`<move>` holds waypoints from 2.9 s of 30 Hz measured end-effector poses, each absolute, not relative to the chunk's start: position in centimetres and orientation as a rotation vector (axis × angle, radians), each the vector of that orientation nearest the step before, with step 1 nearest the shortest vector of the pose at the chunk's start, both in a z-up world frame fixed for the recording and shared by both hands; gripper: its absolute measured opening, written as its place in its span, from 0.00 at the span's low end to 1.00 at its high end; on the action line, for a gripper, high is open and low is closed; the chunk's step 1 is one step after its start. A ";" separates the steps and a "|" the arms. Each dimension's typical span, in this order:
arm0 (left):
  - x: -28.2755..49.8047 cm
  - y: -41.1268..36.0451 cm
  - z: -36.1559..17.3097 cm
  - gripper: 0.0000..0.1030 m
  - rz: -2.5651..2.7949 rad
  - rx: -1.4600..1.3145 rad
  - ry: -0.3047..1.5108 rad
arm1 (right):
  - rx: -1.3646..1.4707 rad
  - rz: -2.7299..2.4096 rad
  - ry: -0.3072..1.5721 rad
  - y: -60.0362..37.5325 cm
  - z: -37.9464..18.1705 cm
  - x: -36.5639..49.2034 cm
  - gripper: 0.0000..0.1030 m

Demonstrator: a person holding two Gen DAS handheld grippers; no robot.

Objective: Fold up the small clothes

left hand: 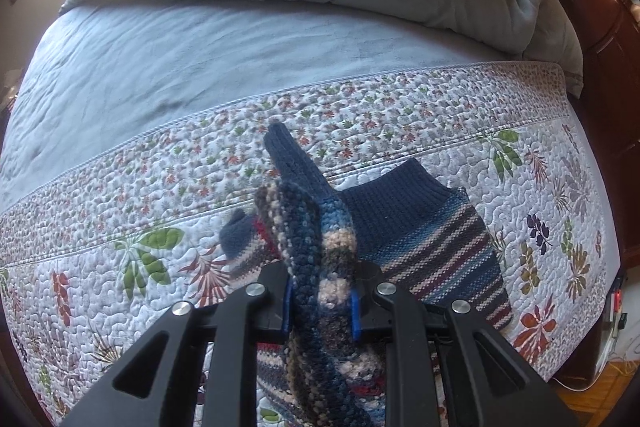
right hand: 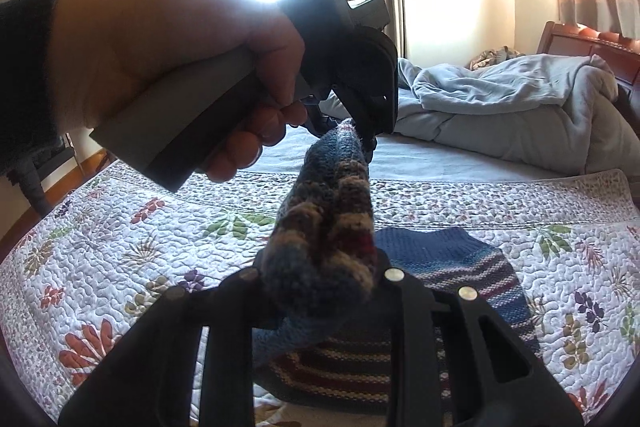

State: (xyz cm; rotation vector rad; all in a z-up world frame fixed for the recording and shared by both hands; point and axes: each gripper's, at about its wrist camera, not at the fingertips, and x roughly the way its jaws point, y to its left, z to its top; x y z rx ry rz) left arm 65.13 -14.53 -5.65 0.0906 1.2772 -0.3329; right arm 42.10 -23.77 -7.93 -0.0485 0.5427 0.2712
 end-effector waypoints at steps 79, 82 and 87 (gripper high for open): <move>59.7 -28.2 -9.0 0.72 -0.465 0.182 1.065 | 0.728 0.223 0.825 -50.5 -20.4 41.6 0.65; 55.0 -23.9 -8.7 0.74 -0.554 0.095 0.986 | 0.709 0.190 0.764 -51.7 -19.1 40.8 0.59; 49.0 -18.3 -10.2 0.79 -0.637 -0.030 0.919 | 0.685 0.265 0.815 -50.0 -18.8 41.3 0.56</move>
